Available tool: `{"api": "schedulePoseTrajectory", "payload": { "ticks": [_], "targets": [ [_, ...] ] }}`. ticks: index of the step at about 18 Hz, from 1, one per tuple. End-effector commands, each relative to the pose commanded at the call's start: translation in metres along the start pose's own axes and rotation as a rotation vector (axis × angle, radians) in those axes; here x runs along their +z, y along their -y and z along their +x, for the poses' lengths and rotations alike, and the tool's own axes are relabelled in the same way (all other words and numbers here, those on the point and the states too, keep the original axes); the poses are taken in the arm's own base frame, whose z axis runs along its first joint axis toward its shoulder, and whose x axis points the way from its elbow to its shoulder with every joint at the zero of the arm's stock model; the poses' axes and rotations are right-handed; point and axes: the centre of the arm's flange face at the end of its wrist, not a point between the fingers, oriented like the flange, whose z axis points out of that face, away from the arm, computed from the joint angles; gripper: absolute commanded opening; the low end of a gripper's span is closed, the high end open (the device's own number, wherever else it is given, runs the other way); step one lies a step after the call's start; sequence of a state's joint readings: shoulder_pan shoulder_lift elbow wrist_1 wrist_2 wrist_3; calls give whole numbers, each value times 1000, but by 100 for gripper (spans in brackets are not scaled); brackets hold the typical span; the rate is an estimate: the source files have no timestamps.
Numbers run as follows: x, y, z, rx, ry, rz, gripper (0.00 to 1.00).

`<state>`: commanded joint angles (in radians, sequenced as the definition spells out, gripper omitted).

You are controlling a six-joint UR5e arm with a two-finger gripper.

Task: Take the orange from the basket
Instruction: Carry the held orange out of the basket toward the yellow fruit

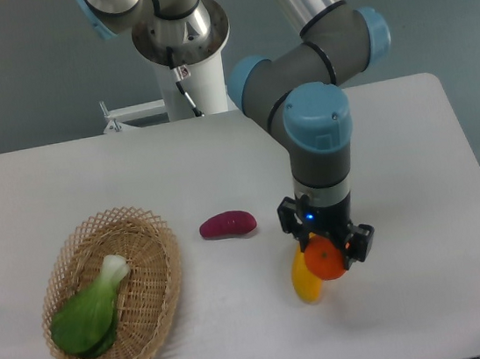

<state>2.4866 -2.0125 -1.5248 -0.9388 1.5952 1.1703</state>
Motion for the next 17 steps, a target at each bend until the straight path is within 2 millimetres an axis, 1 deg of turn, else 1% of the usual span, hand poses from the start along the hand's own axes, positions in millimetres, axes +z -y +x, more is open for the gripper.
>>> {"api": "schedulePoseTrajectory", "payload": {
  "ticks": [1, 4, 17],
  "targets": [
    [2, -1, 0, 17, -1, -14, 60],
    [-2, 2, -6, 34, 7, -29, 60],
    [2, 3, -2, 36, -10, -39, 60]
  ]
}}
